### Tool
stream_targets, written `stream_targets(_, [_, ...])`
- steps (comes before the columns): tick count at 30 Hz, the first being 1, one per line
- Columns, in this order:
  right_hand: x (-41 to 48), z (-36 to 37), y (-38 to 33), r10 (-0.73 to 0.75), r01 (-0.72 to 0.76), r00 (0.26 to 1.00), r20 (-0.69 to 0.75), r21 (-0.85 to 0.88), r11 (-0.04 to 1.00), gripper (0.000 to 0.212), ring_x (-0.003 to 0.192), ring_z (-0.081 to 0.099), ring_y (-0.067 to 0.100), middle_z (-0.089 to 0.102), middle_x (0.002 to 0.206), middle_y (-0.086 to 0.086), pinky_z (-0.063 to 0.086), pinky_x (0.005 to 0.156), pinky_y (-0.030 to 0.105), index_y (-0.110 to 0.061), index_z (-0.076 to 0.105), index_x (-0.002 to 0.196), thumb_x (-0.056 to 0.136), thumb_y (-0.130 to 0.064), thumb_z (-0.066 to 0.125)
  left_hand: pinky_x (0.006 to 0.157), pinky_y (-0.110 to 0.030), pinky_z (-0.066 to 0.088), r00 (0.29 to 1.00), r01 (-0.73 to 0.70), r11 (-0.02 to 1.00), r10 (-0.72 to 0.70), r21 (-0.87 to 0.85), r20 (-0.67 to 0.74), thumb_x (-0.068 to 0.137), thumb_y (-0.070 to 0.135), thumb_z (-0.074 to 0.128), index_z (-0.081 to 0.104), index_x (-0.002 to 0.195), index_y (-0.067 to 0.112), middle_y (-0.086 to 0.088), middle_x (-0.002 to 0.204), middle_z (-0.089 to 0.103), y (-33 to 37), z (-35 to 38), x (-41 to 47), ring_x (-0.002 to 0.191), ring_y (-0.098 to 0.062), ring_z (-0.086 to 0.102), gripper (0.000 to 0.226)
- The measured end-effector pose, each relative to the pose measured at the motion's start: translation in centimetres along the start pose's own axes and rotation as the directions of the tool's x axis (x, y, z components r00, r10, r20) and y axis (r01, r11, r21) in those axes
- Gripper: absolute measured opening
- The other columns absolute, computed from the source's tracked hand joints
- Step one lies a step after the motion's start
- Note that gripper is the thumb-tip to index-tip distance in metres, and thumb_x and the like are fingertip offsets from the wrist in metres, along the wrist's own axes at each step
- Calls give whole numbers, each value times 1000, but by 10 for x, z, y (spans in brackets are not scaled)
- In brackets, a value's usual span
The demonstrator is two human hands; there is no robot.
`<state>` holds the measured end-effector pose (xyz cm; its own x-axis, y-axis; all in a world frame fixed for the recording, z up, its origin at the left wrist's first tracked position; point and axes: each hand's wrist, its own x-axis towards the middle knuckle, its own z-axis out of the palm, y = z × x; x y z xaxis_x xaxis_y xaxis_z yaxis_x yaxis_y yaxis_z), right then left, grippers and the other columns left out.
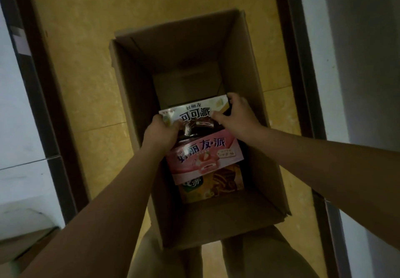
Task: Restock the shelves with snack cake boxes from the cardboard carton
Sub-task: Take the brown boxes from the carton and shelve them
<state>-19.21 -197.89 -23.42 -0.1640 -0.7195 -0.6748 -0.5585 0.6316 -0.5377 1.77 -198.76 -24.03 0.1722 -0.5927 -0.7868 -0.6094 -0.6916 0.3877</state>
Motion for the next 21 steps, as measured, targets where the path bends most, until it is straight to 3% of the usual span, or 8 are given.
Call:
stream_targets(4, [28,20,15,45,-45,999,9,42,998,73,122,57,26,51,137,8,50,103,48,-15,44,144,84,-39,78,101,-49,52,997,77,989,-79,-125,-11,95,38,68,38,146,12,-12,137,59,-8,19,23,119,-33,62,65])
stream_targets(10, [64,35,42,115,-120,993,37,165,979,72,122,59,25,59,137,6,51,104,47,-12,42,143,86,-36,79,113,-51,43,982,154,949,-178,-274,-67,92,34,72,-1,162,12,-17,156,41,-10,50,51,139,-38,47,103])
stream_targets(13, [77,39,52,175,-182,983,55,216,959,77,121,60,24,59,136,4,54,98,42,-13,40,145,85,-41,79,109,-51,47,973,166,911,-213,-379,-86,86,40,77,16,159,13,-15,150,50,-16,58,65,132,-35,54,99])
stream_targets(15, [86,43,58,213,-224,975,68,254,941,78,119,62,23,61,134,3,54,95,39,-14,43,143,83,-46,80,101,-47,53,969,170,887,-230,-429,-92,85,42,78,38,148,13,-11,137,61,-23,58,75,120,-31,63,80])
stream_targets(17, [93,46,61,251,-262,965,76,275,925,78,113,64,20,63,131,2,54,90,35,-15,48,140,79,-51,81,83,-36,59,970,175,863,-234,-474,-68,85,46,77,52,136,16,-8,125,68,-28,57,85,105,-25,69,65])
stream_targets(19, [100,50,63,271,-287,958,93,314,905,73,106,65,17,66,127,-1,52,82,29,-17,55,134,76,-52,83,56,-25,55,975,180,831,-221,-526,-17,85,50,76,55,134,17,-5,118,70,-27,57,91,90,-18,70,63])
stream_targets(21, [104,54,64,273,-301,953,127,358,884,68,102,66,14,69,121,-3,52,78,26,-19,62,129,75,-51,85,45,-22,50,973,193,804,-231,-563,4,84,55,74,51,137,16,-4,116,68,-23,58,95,81,-14,66,70])
